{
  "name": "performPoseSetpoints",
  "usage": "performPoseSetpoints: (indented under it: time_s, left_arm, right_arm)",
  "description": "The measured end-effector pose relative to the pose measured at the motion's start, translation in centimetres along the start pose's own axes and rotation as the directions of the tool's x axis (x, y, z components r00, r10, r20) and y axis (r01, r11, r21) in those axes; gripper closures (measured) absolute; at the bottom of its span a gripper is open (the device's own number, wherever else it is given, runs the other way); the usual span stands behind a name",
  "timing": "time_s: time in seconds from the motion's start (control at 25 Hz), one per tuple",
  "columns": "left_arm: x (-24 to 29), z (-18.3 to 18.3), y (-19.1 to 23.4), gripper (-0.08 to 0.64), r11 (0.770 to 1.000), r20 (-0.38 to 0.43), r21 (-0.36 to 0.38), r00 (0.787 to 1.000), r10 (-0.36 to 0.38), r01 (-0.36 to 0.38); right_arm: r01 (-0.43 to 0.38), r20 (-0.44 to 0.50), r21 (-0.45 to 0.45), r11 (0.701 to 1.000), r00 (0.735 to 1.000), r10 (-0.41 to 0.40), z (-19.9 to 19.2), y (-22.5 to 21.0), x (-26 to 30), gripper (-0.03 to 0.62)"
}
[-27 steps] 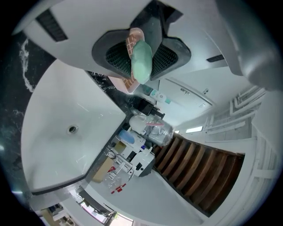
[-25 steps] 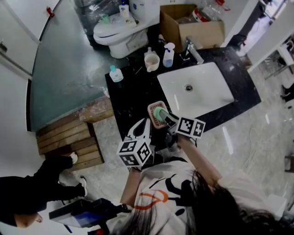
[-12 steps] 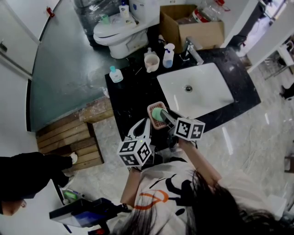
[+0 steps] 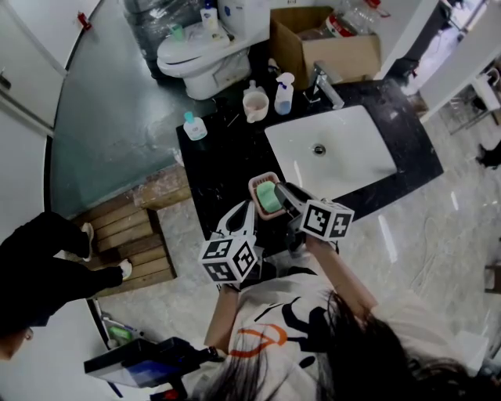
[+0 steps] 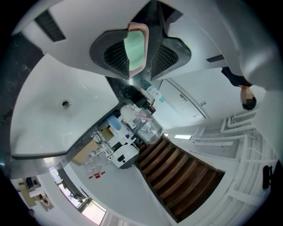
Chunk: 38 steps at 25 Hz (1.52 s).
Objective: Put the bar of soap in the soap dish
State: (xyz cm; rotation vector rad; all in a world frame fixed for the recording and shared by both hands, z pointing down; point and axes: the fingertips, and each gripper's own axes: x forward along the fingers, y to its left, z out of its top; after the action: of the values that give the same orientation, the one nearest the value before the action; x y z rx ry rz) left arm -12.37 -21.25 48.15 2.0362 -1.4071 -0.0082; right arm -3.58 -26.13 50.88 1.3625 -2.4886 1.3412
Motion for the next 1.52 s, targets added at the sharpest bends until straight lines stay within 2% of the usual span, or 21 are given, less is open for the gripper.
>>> performPoseSetpoints:
  time_s: [0.4,0.96,1.04,1.24,1.52]
  left_arm:
    - [-0.3,-0.4,-0.7,0.558,1.000,0.001,0.007,1.000,0.004,-0.004]
    - [-0.8,-2.5,-4.2,0.558,1.000,-0.002,0.021,1.000,0.002,-0.002]
    - [-1.1,-2.8,-4.7,0.558,1.000,0.002,0.019,1.000,0.009,-0.009]
    - [-1.4,-4.1,-6.6,0.558,1.000,0.007,0.018,1.000,0.016,-0.016]
    - [-2.1,-6.7,-10.1,0.558,1.000,0.009,0.014,1.000,0.016,-0.017]
  right_arm:
    - [-0.037,-0.007,0.001,0.999,0.999,0.038,-0.6,0.6,-1.0,0.453]
    - [-0.081,-0.013,-0.004,0.997,0.997,0.081,-1.3,0.0,-4.9,0.456]
    - [-0.086,-0.017,-0.008,0.996,0.996,0.085,-1.5,0.0,-5.7,0.502]
    - [-0.101,-0.035,-0.029,0.994,0.994,0.100,-2.1,-0.4,-8.0,0.546]
    - [-0.117,-0.066,-0.031,0.993,0.991,0.115,-3.1,-1.8,-11.7,0.572]
